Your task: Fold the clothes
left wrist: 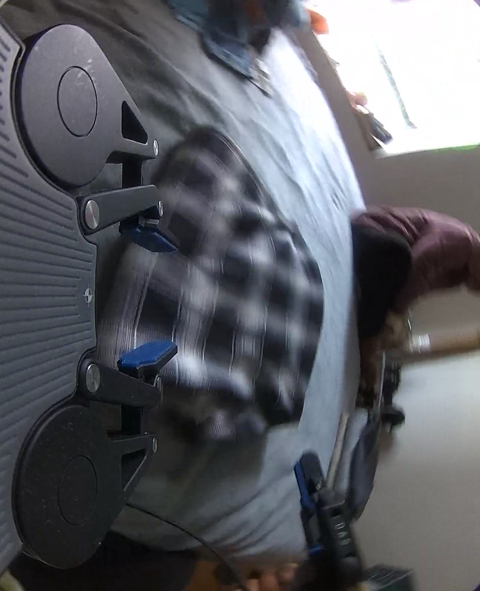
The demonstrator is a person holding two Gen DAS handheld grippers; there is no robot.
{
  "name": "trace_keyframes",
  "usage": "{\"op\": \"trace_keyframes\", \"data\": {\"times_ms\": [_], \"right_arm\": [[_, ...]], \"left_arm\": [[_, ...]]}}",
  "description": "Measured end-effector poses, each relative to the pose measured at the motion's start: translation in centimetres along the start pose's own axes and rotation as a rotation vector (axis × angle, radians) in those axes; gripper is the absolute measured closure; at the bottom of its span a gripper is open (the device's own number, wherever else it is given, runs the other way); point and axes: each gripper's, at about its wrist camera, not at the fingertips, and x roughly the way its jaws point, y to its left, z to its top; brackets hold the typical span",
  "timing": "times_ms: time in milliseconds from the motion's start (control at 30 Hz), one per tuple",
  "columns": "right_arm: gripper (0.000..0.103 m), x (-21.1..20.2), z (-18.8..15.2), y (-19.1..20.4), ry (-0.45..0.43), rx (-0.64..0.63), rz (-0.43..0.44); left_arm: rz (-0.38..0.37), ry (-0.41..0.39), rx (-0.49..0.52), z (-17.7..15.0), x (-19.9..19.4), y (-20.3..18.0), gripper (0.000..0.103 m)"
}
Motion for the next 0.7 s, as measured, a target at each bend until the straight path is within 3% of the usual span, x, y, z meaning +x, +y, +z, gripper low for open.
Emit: {"op": "trace_keyframes", "data": {"times_ms": [133, 267, 300, 333, 533, 700], "right_arm": [[0.071, 0.8, -2.6, 4.0, 0.054, -0.067, 0.089], [0.071, 4.2, -3.6, 2.5, 0.127, -0.027, -0.027], [0.082, 4.9, -3.9, 1.7, 0.141, -0.012, -0.072], [0.086, 4.6, -4.0, 1.2, 0.128, 0.011, -0.067], [0.080, 1.6, -2.9, 1.2, 0.002, 0.004, -0.037], [0.080, 2.3, 0.8, 2.6, -0.053, -0.081, 0.013]], "left_arm": [[0.022, -0.043, 0.149, 0.5, 0.7, -2.9, 0.050], [0.051, -0.044, 0.284, 1.2, 2.4, -5.0, 0.050], [0.055, -0.041, 0.301, 1.3, 2.7, -5.3, 0.050], [0.060, -0.038, 0.317, 1.4, 3.0, -5.6, 0.050], [0.069, 0.006, 0.384, 0.5, 4.6, -7.2, 0.050], [0.059, 0.010, 0.304, 0.4, 4.1, -6.4, 0.050]]}}
